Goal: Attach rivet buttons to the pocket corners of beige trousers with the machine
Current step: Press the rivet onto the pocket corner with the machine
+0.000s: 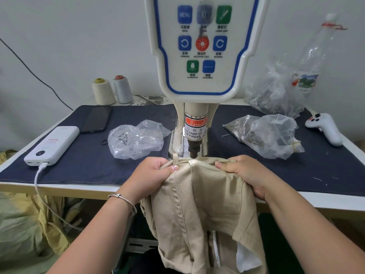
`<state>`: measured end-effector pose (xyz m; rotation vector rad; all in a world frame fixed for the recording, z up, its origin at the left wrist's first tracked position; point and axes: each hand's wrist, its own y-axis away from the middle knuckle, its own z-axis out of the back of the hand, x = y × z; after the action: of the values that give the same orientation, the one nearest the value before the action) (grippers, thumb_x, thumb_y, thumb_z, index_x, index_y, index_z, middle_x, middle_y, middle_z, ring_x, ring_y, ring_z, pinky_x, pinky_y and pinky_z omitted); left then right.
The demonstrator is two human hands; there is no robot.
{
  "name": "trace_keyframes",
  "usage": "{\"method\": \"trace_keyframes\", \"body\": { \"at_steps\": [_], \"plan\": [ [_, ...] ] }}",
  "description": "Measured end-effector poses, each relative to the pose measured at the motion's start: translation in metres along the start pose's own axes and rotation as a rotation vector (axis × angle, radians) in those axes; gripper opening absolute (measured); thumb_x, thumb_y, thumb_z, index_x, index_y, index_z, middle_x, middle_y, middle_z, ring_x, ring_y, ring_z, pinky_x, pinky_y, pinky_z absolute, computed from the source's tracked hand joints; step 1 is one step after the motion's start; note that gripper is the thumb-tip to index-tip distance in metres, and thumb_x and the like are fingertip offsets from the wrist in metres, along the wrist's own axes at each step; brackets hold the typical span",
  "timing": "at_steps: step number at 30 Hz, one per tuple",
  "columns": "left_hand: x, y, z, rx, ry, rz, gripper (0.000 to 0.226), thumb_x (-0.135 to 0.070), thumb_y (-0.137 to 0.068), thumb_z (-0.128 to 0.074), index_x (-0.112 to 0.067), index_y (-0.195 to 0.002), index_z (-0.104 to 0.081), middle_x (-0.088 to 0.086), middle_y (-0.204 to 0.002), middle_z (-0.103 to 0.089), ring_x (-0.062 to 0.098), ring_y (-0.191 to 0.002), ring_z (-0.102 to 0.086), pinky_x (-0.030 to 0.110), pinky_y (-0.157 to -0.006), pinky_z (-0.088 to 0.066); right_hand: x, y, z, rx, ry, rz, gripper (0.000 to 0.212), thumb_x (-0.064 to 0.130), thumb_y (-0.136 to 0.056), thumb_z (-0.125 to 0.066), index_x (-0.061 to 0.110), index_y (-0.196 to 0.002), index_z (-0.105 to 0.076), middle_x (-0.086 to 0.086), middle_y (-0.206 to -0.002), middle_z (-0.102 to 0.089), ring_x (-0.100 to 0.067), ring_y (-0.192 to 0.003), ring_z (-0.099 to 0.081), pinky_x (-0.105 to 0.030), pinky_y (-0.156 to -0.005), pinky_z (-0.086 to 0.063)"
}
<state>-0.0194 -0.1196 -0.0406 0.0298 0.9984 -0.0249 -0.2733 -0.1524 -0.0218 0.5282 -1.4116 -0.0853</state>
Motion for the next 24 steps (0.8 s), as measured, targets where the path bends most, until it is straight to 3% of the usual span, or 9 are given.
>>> {"method": "trace_keyframes", "body": {
  "at_steps": [5,9,14,17,20,24],
  "plan": [
    [-0.002,0.002,0.001,0.006,0.003,0.006,0.041,-0.025,-0.095,-0.065,-0.011,-0.064,-0.043,0.002,-0.062,-0.033,0.011,-0.056,-0.029,0.024,-0.054,-0.024,0.000,0.000,0.000,0.007,0.012,-0.007,0.045,0.024,-0.084,-0.073,-0.016,-0.102,-0.063,-0.020,-0.080,-0.069,-0.021,-0.061,-0.066,-0.023,-0.055,-0.054],
    [-0.004,0.003,0.001,0.008,0.025,0.002,0.041,-0.025,-0.095,-0.066,-0.010,-0.065,-0.042,0.002,-0.064,-0.031,0.010,-0.056,-0.028,0.024,-0.053,-0.023,-0.001,0.000,0.000,0.006,-0.001,-0.004,0.045,0.025,-0.083,-0.074,-0.015,-0.099,-0.062,-0.016,-0.072,-0.068,-0.019,-0.058,-0.066,-0.022,-0.053,-0.052],
    [-0.004,0.004,0.002,0.008,0.079,-0.002,0.048,-0.025,-0.096,-0.066,0.004,-0.068,-0.039,0.005,-0.067,-0.031,0.016,-0.063,-0.029,0.031,-0.059,-0.023,0.002,0.006,-0.002,0.031,-0.033,0.022,0.048,0.027,-0.084,-0.073,-0.016,-0.102,-0.060,-0.020,-0.083,-0.064,-0.022,-0.066,-0.063,-0.025,-0.059,-0.051],
    [-0.009,0.011,-0.001,0.015,0.197,-0.033,0.051,-0.034,-0.092,-0.066,0.009,-0.075,-0.047,0.006,-0.071,-0.036,0.019,-0.069,-0.033,0.034,-0.067,-0.027,0.007,0.017,-0.008,0.066,-0.139,0.093,0.046,0.030,-0.080,-0.072,-0.010,-0.101,-0.068,-0.022,-0.087,-0.067,-0.022,-0.070,-0.065,-0.027,-0.062,-0.054],
    [-0.015,0.023,-0.001,0.021,0.425,-0.048,0.047,-0.037,-0.085,-0.065,0.009,-0.093,-0.064,0.010,-0.080,-0.057,0.020,-0.079,-0.048,0.036,-0.076,-0.037,0.017,0.031,-0.017,0.108,-0.230,0.142,0.050,0.031,-0.075,-0.071,-0.009,-0.104,-0.068,-0.027,-0.097,-0.069,-0.028,-0.080,-0.066,-0.031,-0.071,-0.055],
    [-0.018,0.041,-0.001,0.060,0.550,-0.040,0.051,-0.036,-0.085,-0.067,0.013,-0.099,-0.062,0.016,-0.086,-0.060,0.025,-0.082,-0.051,0.038,-0.077,-0.039,0.022,0.053,-0.024,0.175,-0.346,0.114,0.038,0.026,-0.076,-0.068,-0.003,-0.100,-0.073,-0.023,-0.099,-0.071,-0.026,-0.079,-0.071,-0.029,-0.068,-0.059]
  ]
}}
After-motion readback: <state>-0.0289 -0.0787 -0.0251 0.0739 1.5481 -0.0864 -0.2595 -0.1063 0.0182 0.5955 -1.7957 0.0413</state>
